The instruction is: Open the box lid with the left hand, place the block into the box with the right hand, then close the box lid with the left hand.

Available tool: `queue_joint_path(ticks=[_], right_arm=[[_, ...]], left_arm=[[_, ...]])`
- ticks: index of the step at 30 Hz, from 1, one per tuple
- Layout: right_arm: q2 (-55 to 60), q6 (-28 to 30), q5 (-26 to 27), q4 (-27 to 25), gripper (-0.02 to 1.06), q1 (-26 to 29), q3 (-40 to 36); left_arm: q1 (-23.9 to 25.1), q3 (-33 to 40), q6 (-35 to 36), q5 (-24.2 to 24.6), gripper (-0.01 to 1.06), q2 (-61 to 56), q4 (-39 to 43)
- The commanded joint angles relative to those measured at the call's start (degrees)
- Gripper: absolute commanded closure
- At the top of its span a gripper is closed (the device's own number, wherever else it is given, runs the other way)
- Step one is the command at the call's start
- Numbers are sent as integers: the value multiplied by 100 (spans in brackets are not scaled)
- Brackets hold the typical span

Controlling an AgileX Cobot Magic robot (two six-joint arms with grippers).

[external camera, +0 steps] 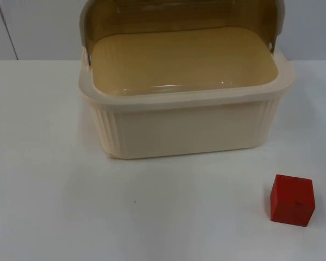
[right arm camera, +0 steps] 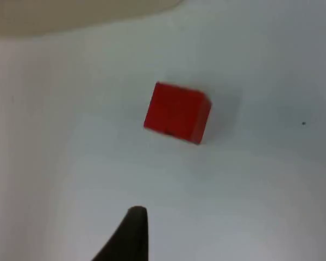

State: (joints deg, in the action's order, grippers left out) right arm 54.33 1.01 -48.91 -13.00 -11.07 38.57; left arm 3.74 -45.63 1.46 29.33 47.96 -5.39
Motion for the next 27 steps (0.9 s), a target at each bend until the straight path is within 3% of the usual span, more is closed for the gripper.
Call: queue_joint_path(ticks=[1,4,6,7,10,12,16,20,27], right_arm=[[282,210,228,198,0,-435,-32],[1105,559,367,768,0,-1251,298],[1312,711,367,874,0,-1345,505],[1563,1035,288,890,0,-1381,739],[2262,2944,-305,642,0,-1353,1415],[2479,3263,-442,627,0,-1329,1635],[2991,3551,-483,664,0,-1287,2037],[3545,3578,33,973,0,-1287,2022],[3978,4050,303,973,0,-1287,2022]], left_arm=[[-56,32,58,-11,0,7,11],[-56,32,58,-11,0,7,58],[-56,32,58,-11,0,7,73],[-56,32,58,-11,0,7,94],[-56,32,58,-11,0,7,169],[-56,32,58,-11,0,7,175],[-56,32,58,-11,0,7,175],[-56,32,58,-11,0,7,192],[-56,32,58,-11,0,7,192]])
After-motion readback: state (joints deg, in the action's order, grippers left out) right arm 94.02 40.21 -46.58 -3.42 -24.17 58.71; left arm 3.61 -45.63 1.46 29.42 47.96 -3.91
